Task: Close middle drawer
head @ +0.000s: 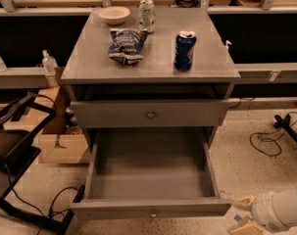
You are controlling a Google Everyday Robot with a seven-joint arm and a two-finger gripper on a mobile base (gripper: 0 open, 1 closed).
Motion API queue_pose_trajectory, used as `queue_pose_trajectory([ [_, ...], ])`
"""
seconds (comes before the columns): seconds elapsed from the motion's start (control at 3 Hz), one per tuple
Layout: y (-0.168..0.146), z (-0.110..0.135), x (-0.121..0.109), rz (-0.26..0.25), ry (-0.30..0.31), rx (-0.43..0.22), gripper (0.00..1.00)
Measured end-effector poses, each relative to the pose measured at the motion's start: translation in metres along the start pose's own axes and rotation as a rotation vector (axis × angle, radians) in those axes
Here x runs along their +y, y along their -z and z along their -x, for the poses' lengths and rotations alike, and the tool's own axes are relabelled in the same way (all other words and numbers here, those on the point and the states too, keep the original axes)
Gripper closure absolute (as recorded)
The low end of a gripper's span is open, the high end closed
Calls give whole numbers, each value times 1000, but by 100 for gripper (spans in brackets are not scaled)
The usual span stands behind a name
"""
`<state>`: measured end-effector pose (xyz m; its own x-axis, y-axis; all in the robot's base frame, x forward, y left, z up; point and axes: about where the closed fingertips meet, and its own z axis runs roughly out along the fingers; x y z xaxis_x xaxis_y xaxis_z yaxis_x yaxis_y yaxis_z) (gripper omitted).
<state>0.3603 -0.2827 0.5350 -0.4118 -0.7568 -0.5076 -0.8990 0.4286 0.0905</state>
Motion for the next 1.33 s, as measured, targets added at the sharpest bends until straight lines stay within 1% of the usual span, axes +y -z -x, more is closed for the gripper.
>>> queue_pose_trajectory([
  [0.33, -55, -34, -6, 55, -56, -57, 65],
  [0.67, -104, -53, -20, 101, -75, -119, 88],
  [1.0, -149, -58, -44, 139, -61, -184, 100],
  [1.33, -155, -53, -54, 139, -42, -199, 100],
])
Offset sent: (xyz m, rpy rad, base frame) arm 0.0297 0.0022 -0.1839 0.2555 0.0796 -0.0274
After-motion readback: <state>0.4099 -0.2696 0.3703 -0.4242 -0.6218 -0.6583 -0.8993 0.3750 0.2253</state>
